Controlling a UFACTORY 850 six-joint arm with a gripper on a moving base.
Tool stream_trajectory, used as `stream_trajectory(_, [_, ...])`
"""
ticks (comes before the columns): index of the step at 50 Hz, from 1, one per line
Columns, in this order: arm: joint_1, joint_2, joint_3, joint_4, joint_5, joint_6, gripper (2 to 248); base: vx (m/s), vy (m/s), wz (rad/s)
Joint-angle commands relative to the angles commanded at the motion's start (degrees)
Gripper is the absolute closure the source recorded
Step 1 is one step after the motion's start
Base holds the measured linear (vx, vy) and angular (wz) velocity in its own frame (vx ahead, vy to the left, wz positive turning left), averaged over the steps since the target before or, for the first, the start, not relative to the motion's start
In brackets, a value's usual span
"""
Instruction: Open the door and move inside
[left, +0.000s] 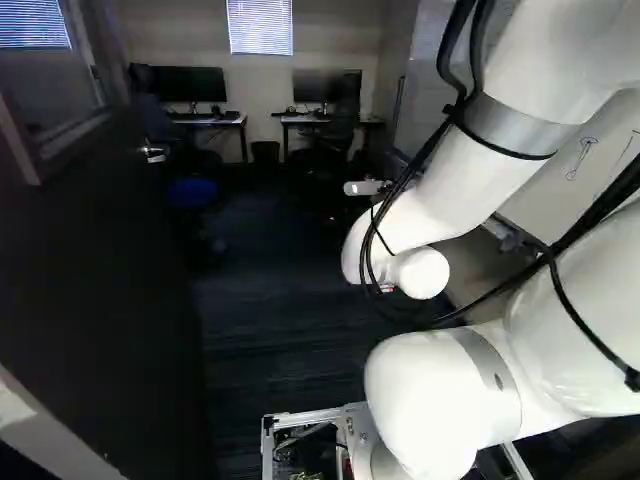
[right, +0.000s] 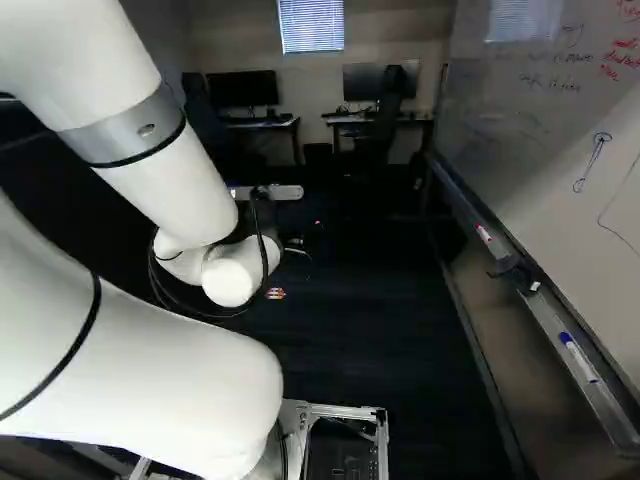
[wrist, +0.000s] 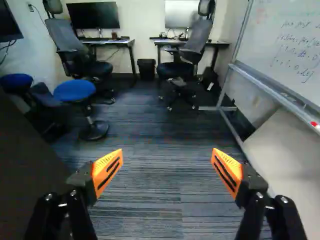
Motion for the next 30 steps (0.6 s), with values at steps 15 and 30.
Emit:
stream_trajectory(15, [0.0,0.0,0.0,0.0,0.0,0.0,3,0.183,0.003,-0.006])
stream_trajectory(30, [0.0,0.0,0.0,0.0,0.0,0.0,3,0.183,0.008,-0.005])
